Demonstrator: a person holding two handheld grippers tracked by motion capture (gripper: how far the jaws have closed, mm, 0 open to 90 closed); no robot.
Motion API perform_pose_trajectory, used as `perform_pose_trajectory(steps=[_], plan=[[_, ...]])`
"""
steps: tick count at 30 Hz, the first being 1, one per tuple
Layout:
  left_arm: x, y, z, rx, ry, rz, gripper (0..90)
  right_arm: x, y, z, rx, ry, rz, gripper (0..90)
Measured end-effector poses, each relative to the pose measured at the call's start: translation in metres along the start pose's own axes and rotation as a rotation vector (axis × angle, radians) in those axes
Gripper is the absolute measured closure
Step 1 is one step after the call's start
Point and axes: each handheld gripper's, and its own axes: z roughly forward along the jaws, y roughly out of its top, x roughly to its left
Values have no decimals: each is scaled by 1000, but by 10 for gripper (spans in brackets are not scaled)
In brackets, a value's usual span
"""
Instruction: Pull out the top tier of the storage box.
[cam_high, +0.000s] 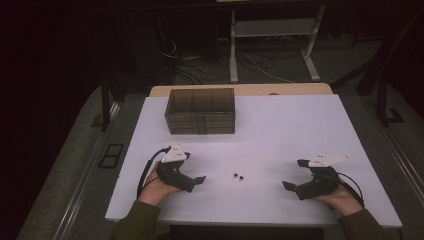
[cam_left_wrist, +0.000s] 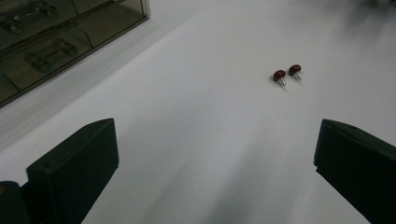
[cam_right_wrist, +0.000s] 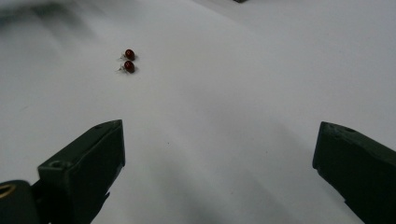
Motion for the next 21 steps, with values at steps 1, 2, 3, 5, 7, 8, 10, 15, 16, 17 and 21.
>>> perform_pose_trajectory(steps=[1, 2, 3, 5, 7, 8, 10, 15, 16, 17, 21], plan=[[1, 1, 0, -4, 1, 4, 0, 1, 0, -1, -2, 0, 4, 19], [1, 1, 0, -4, 1, 4, 0, 1, 0, -1, -2, 0, 4, 19], [1, 2, 1, -6, 3, 6, 0, 1, 0, -1, -3, -2, 3, 19], [2, 3, 1, -7, 4, 8, 0, 2, 0, -1, -7, 2, -5, 19], [2, 4, 2, -12, 5, 6, 0, 2, 0, 0, -8, 6, -7, 19], [2, 4, 2, -11, 6, 7, 0, 2, 0, 0, -8, 6, -7, 19], [3, 5, 2, -18, 3, 8, 0, 2, 0, 0, -6, 4, -7, 19], [4, 8, 1, -28, 1, 6, 0, 3, -1, 0, -8, 8, -7, 19], [4, 8, 1, -28, 1, 7, 0, 3, -1, 0, -8, 8, -7, 19], [4, 8, 2, -32, 3, 7, 0, 3, -1, 1, -7, 8, -7, 19], [3, 10, 1, -34, 5, 10, 0, 3, 0, 0, -13, 12, -2, 19]])
